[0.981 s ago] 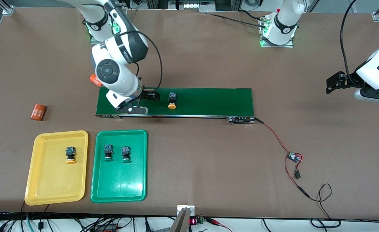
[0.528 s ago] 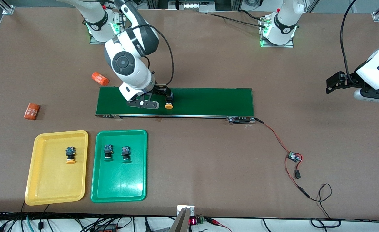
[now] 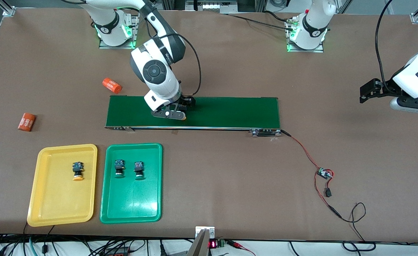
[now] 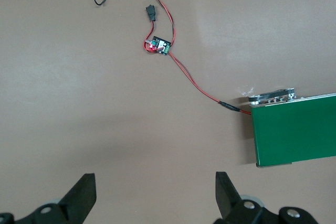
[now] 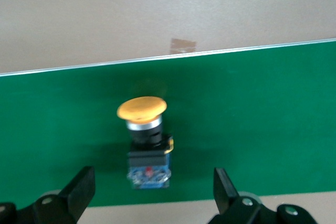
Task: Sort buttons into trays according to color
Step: 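Grasp the second yellow button on the belt with the right gripper, then lift and carry the yellow button to the yellow tray with the right gripper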
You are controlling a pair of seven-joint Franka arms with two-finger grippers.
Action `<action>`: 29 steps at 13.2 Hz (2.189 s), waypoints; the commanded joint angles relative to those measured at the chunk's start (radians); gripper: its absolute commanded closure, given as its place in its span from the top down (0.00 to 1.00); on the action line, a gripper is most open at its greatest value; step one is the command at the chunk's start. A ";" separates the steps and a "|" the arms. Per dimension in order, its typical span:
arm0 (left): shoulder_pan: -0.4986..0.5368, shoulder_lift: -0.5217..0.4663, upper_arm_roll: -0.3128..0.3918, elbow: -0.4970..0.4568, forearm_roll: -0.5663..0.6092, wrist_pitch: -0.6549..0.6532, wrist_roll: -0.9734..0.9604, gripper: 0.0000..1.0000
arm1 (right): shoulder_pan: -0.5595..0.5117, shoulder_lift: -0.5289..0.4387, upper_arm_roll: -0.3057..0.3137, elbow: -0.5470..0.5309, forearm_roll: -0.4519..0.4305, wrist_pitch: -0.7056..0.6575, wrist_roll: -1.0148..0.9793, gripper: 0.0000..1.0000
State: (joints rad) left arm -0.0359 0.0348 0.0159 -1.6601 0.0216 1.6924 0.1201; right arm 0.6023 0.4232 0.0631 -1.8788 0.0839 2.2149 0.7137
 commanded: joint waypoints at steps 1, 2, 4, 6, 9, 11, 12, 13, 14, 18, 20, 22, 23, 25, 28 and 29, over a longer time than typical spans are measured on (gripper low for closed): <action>0.005 -0.021 -0.010 -0.012 0.015 -0.008 0.004 1.00 | -0.001 -0.015 0.001 -0.034 -0.052 0.014 0.021 1.00; 0.005 -0.021 -0.010 -0.012 0.015 -0.008 0.004 1.00 | 0.001 -0.011 0.001 -0.036 -0.058 0.015 0.023 1.00; 0.007 -0.021 -0.010 -0.012 0.015 -0.008 0.004 1.00 | 0.004 -0.003 0.001 -0.036 -0.058 0.022 0.023 1.00; 0.005 -0.021 -0.010 -0.012 0.015 -0.008 0.004 1.00 | 0.004 0.005 0.001 -0.036 -0.058 0.022 0.021 1.00; 0.007 -0.021 -0.010 -0.012 0.015 -0.008 0.004 1.00 | 0.001 0.019 0.001 -0.036 -0.058 0.022 0.021 1.00; 0.007 -0.019 -0.010 -0.012 0.015 -0.008 0.004 1.00 | -0.001 0.028 0.001 -0.037 -0.058 0.022 0.015 0.83; 0.007 -0.019 -0.010 -0.012 0.015 -0.008 0.004 1.00 | -0.004 0.028 0.001 -0.037 -0.058 0.020 0.013 0.74; 0.007 -0.019 -0.010 -0.012 0.015 -0.008 0.004 1.00 | -0.007 0.026 0.001 -0.037 -0.058 0.016 0.013 0.51; 0.007 -0.019 -0.010 -0.012 0.015 -0.008 0.004 1.00 | -0.009 0.026 0.000 -0.039 -0.058 0.014 0.015 0.38; 0.005 -0.019 -0.010 -0.012 0.015 -0.008 0.004 1.00 | -0.042 0.017 -0.006 -0.020 -0.055 0.014 0.015 0.14; 0.005 -0.019 -0.010 -0.012 0.017 -0.007 0.004 1.00 | -0.082 0.017 -0.009 0.025 -0.056 0.014 0.000 0.13; 0.005 -0.019 -0.010 -0.009 0.017 -0.007 0.004 1.00 | -0.122 0.019 -0.047 0.070 -0.058 0.012 -0.048 0.12; 0.005 -0.019 -0.010 -0.009 0.017 -0.007 0.004 1.00 | -0.139 0.025 -0.077 0.091 -0.058 0.009 -0.089 0.12; 0.005 -0.019 -0.010 -0.009 0.015 -0.007 0.004 1.00 | -0.186 0.031 -0.130 0.121 -0.058 0.009 -0.205 0.12; 0.007 -0.019 -0.010 -0.009 0.017 -0.008 0.006 1.00 | -0.251 0.078 -0.199 0.162 -0.096 0.009 -0.409 0.12; 0.007 -0.019 -0.010 -0.009 0.017 -0.008 0.006 1.00 | -0.269 0.091 -0.221 0.176 -0.099 0.009 -0.465 0.12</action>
State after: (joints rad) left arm -0.0356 0.0346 0.0136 -1.6601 0.0216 1.6923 0.1201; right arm 0.3580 0.4729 -0.1336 -1.7518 0.0055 2.2335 0.3403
